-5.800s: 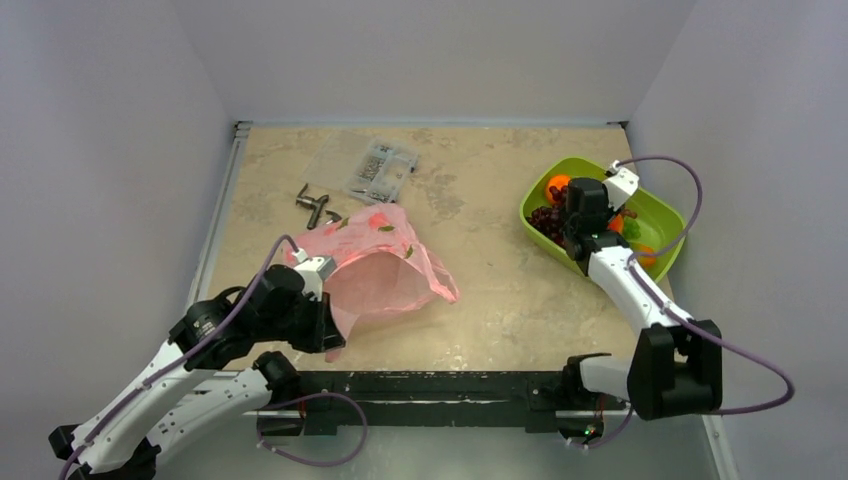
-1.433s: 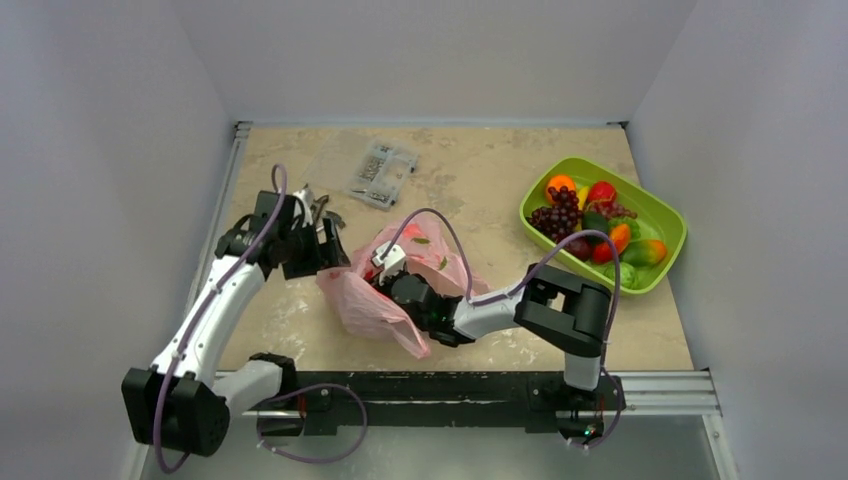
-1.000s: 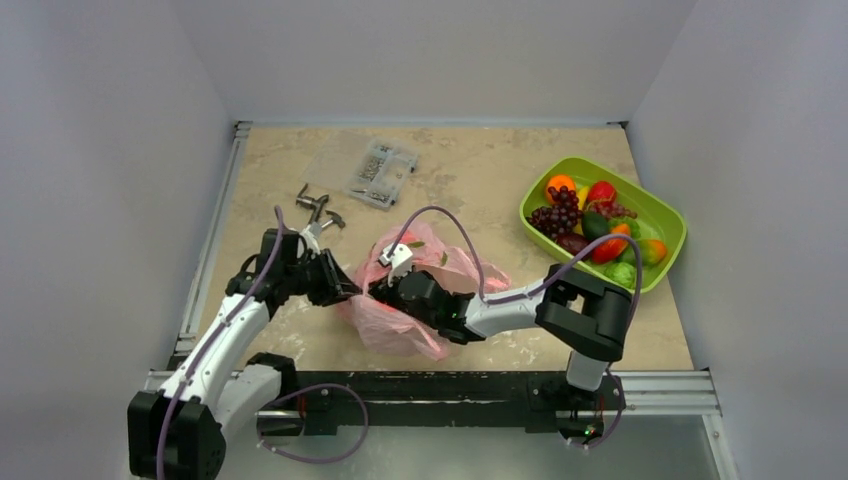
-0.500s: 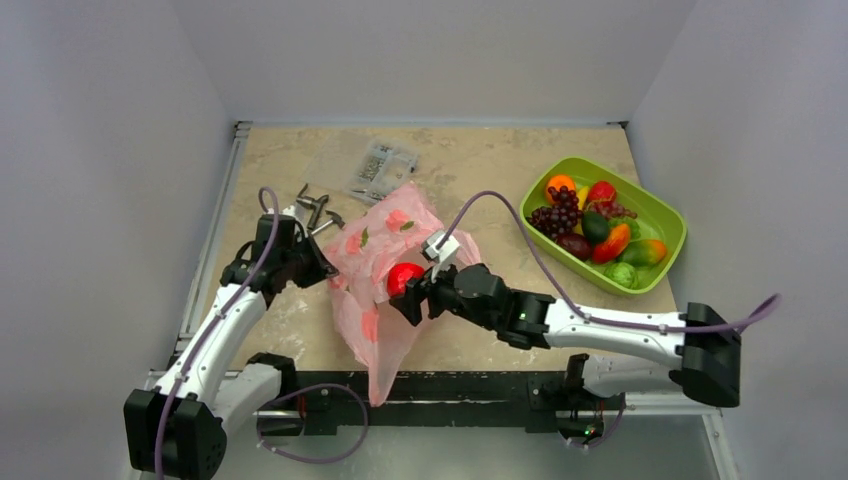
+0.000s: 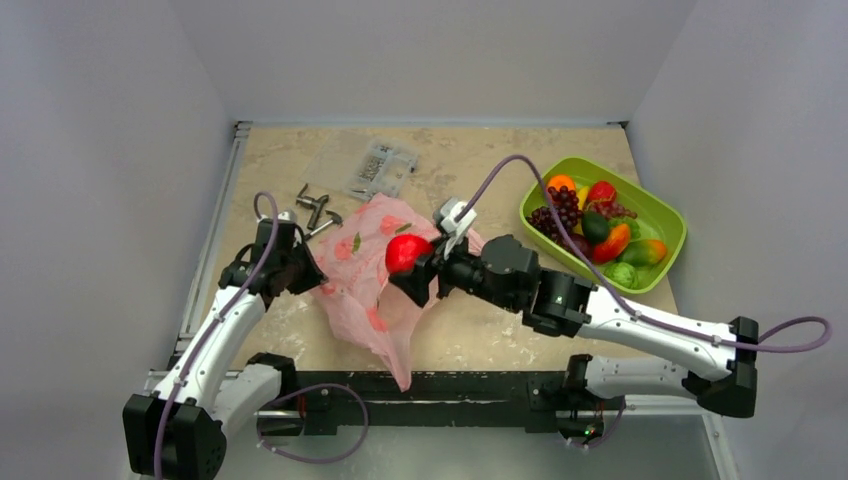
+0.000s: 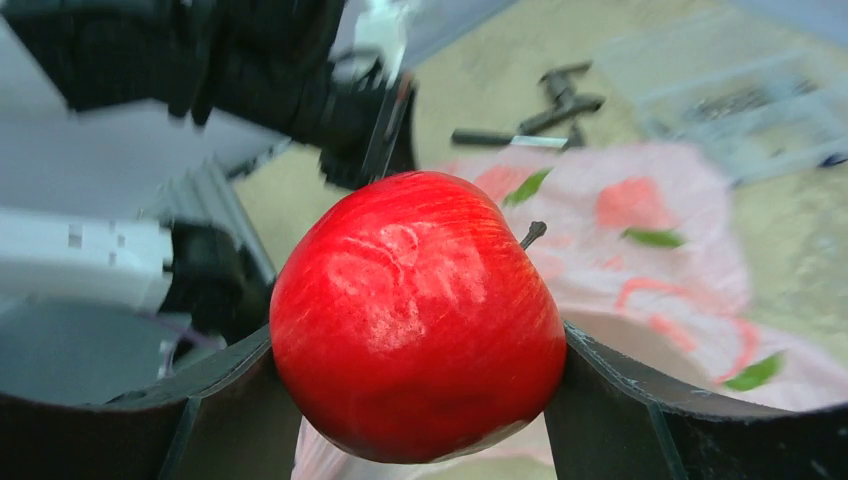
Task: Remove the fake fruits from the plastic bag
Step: Place the fake fruit in the bin.
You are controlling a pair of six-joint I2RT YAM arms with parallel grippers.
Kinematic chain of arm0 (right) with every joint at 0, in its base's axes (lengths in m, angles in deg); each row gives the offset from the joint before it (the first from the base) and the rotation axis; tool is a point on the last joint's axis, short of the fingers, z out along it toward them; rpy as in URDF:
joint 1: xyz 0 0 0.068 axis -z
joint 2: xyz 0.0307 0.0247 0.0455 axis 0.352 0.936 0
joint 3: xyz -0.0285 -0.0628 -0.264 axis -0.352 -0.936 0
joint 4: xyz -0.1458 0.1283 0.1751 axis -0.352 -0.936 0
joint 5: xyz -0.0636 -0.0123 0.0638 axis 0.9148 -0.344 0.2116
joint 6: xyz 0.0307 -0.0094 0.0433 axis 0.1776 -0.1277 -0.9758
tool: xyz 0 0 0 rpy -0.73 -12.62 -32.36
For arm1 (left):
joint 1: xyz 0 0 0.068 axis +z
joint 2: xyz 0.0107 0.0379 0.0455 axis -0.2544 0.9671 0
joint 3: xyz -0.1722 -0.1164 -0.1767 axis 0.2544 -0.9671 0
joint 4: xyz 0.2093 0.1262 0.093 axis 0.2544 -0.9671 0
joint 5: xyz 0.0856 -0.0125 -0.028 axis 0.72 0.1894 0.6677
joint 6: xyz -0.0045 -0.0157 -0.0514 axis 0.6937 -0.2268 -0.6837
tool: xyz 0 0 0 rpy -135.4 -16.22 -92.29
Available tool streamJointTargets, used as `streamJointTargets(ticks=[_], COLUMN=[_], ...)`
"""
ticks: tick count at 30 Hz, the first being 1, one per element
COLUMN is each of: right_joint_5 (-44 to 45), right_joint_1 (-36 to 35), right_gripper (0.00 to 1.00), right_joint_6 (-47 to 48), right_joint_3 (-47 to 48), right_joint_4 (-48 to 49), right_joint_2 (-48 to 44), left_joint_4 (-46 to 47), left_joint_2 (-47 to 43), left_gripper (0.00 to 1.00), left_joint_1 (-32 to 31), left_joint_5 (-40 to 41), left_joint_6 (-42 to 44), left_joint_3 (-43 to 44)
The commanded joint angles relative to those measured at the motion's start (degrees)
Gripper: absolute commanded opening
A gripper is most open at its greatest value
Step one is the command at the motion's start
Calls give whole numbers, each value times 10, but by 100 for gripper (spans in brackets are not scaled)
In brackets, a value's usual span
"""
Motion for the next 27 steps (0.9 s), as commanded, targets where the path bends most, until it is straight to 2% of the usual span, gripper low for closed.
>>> streamJointTargets(ticks=[1,3,7,10,14,16,20,23,27], right_joint_5=[109,102,168,176,160,171,186,164,147], right_joint_1=[90,182,321,429,536,565,623,672,717], right_gripper=[0,0,0,0,0,0,7,8,14], right_joint_6=[16,-5,-46,-81,-113,-108,-95,-101,-105], right_joint_3=[92,101,86,59,55,61,62,52,31], right_joint_4=[-39,-47,-63,-55,-62,-62,-56,-55,-41], right_joint_2=[12,29,60,84,128,143,156,162,170], left_joint_4=[-29,-30,-48,-68,-134,-151,-162,-158,-148], left_joint_2=[-4,-3,-1,6,17,14,-19,-49,-56], left_gripper=[14,37,70,95,99,100,100,99,100], left_joint_1=[1,1,-5,-28,-98,-114,-117,-118,-117], left_joint_5=[13,-4,-37,-32,71,75,61,34,-57], left_joint_6=[-4,-6,2,19,28,35,56,75,81], left_joint_3=[24,24,41,70,132,148,152,148,150])
